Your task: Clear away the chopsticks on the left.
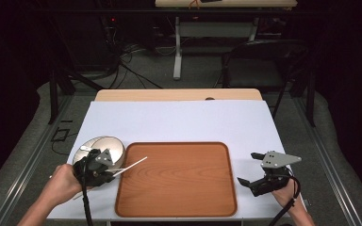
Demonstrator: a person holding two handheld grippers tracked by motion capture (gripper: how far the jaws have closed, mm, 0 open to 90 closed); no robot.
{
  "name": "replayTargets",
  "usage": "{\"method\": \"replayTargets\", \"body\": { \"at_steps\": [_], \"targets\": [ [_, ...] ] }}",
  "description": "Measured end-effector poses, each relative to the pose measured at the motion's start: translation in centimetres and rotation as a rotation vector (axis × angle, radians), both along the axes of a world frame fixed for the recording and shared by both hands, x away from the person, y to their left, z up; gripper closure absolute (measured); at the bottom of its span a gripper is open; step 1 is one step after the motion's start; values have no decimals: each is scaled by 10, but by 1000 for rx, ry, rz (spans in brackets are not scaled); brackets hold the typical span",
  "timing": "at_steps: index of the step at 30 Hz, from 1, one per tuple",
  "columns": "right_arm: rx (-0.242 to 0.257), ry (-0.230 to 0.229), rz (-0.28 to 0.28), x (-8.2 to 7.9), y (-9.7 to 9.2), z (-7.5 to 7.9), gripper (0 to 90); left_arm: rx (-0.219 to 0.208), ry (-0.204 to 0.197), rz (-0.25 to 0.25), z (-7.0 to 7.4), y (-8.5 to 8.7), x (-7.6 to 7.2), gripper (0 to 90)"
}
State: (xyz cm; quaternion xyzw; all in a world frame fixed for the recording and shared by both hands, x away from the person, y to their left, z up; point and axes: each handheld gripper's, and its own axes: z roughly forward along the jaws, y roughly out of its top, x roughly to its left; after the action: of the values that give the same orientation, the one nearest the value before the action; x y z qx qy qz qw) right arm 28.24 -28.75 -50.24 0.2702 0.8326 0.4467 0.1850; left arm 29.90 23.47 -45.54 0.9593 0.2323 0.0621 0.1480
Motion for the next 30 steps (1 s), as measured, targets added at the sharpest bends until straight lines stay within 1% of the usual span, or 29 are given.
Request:
{"method": "replayTargets", "body": {
  "at_steps": [1,4,5,7,9,10,11,12,14,20,25,26,30],
  "targets": [
    [0,0,1,0,0,0,7,-9,1,15,0,-3,0,848],
    [1,-1,1,0,0,0,7,-17,6,28,-1,-5,1,849],
    [1,1,2,0,0,0,7,-34,14,41,-3,-8,2,848],
    [-2,1,0,1,0,0,7,-47,25,54,-5,-11,4,849],
    [2,0,-1,1,0,0,7,-61,29,68,-7,-14,6,849],
    [2,0,-1,1,0,0,7,-61,29,68,-7,-14,6,849],
    [2,1,-2,1,0,0,7,-71,30,79,-8,-18,7,849],
    [1,1,0,1,0,0,8,-76,39,85,-8,-19,8,849],
    [-1,1,1,1,0,0,8,-81,38,93,-8,-20,8,849],
    [0,1,-1,1,0,0,8,-111,52,151,-8,-25,12,850],
    [-2,-1,1,1,0,0,8,-132,71,178,-8,-29,15,852],
    [-1,0,0,1,0,0,8,-143,76,188,-8,-30,15,851],
    [1,0,0,1,0,0,8,-153,85,209,-9,-33,17,852]
  ]
}}
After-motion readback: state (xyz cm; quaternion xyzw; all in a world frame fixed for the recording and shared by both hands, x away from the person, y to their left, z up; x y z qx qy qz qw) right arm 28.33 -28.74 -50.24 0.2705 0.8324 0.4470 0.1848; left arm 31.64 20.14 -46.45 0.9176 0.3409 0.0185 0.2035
